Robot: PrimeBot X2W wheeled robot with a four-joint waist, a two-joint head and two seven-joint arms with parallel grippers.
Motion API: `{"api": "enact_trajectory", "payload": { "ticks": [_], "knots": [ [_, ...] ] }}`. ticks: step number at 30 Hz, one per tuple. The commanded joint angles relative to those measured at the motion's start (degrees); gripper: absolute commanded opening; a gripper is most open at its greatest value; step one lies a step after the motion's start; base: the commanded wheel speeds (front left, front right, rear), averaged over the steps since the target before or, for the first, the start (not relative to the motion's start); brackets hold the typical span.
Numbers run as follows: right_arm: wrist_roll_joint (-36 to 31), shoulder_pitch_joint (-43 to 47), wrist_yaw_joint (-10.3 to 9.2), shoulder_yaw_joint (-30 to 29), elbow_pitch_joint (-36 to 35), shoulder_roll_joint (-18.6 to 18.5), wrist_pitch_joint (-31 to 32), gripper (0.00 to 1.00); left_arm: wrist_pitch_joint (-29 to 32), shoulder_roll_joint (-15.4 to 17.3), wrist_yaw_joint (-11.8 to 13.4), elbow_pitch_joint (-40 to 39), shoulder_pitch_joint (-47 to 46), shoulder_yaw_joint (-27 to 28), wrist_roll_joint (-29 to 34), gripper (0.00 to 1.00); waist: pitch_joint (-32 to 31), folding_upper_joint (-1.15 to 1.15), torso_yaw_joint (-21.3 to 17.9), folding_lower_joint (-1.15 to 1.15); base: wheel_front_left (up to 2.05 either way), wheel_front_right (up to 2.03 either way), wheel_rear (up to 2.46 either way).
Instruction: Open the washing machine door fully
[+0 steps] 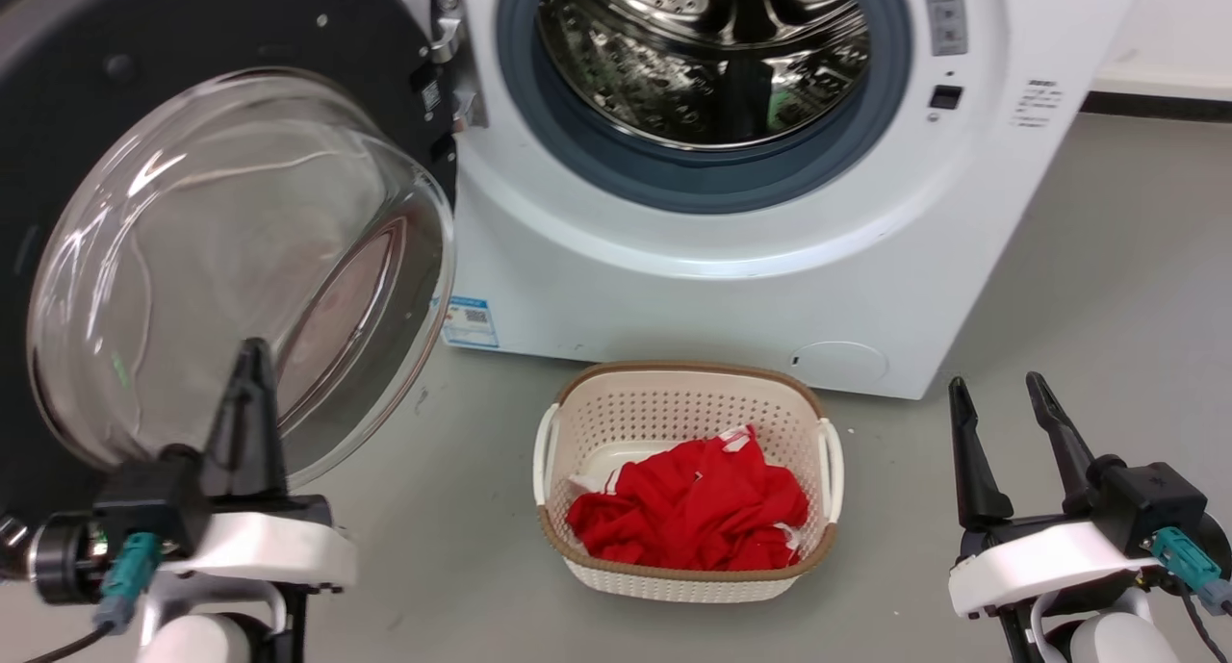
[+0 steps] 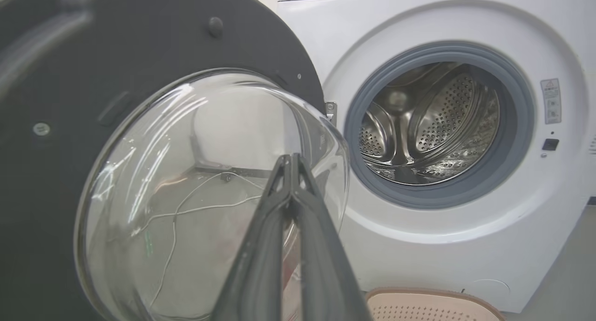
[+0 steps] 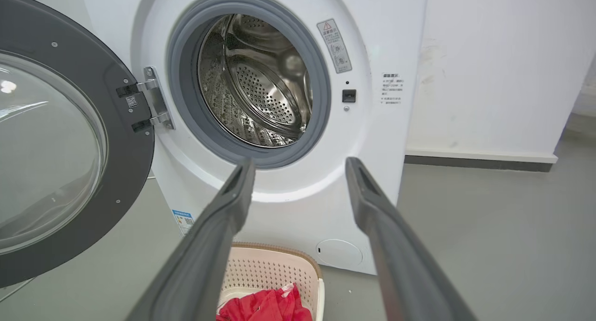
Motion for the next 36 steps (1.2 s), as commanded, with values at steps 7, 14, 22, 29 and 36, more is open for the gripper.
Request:
{"api": "enact_trajectory", "payload": {
  "ticks": [7,14,22,29,36],
  "knots": [
    [-0.94,0.76,-0.04,-0.4,-0.88,0.07,0.19,1.0,-1.0,-1.89,-2.04,4.28,-3.04,-4.01,1.08,1.0,-1.6,0.0,-4.73,0.0,0.0,0.0,0.0],
    [-1.37,1.4,-0.04,-0.77,-2.25,0.07,0.62,1.0,-3.17,-4.15,-2.67,9.12,-4.99,-5.84,2.2,1.0,-1.9,0.0,-7.76,0.0,0.0,0.0,0.0],
    [-0.77,2.6,-0.04,-0.44,-3.37,0.07,0.86,1.0,-4.32,-7.37,-2.39,11.97,-3.65,-4.95,4.16,1.0,-1.73,0.0,-9.08,0.0,0.0,0.0,0.0],
    [-0.38,3.1,-0.04,-0.22,-3.86,0.07,0.89,1.0,-4.35,-9.49,-2.76,9.72,-1.55,-1.97,7.95,1.0,-1.66,0.0,-8.9,0.0,0.0,0.0,0.0],
    [-0.28,3.23,-0.04,0.29,-4.08,0.07,0.87,1.0,-4.32,-11.17,-4.37,9.49,-0.34,0.08,10.0,1.0,-1.54,0.0,-8.73,0.0,0.0,0.0,0.0]
  ]
}}
